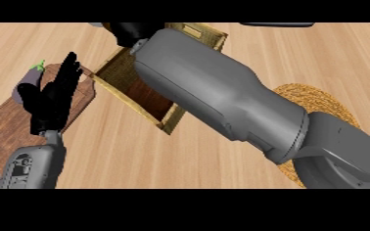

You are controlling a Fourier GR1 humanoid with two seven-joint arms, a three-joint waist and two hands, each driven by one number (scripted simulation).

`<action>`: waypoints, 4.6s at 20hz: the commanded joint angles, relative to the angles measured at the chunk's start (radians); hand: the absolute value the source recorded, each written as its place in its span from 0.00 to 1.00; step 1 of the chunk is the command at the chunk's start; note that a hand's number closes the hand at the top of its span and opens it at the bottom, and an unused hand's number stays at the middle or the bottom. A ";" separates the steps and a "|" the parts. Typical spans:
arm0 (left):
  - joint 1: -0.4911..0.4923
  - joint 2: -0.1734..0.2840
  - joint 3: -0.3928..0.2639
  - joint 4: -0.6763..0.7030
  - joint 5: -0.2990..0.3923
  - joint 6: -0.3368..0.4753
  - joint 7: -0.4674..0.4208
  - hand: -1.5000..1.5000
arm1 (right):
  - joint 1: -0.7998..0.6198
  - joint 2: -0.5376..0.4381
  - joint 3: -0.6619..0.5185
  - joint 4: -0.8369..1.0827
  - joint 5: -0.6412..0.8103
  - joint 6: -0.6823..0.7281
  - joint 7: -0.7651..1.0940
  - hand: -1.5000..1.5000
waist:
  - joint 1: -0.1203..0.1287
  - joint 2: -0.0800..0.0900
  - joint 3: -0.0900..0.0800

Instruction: Pick the lemon from the placemat and place it in the basket

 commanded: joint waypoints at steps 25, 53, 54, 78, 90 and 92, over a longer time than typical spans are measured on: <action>0.023 -0.013 0.000 0.019 -0.001 -0.010 -0.046 0.50 | -0.033 0.037 -0.091 0.253 0.044 0.301 -0.160 1.00 | 0.002 0.005 0.001; 0.027 -0.002 -0.004 -0.023 0.006 -0.030 -0.006 0.50 | 0.080 0.037 -0.130 0.307 0.098 0.395 -0.200 1.00 | 0.021 0.009 0.001; -0.023 -0.001 0.010 0.060 -0.011 -0.012 -0.064 0.50 | 0.077 0.037 -0.135 0.309 0.090 0.404 -0.193 1.00 | 0.017 0.013 0.001; 0.025 0.014 0.031 0.012 0.011 -0.027 -0.021 0.50 | 0.053 0.020 -0.435 0.158 -0.029 -0.041 -0.043 0.00 | -0.031 -0.007 0.003; 0.088 0.004 0.047 -0.065 0.016 0.002 0.020 0.50 | 0.395 -0.198 -0.534 -0.271 -0.100 -0.053 0.005 0.00 | -0.071 -0.021 0.005; 0.083 0.028 0.061 -0.021 0.016 -0.015 0.001 0.50 | 0.479 -0.282 -0.548 -0.383 -0.116 -0.023 -0.033 0.00 | -0.078 -0.019 0.004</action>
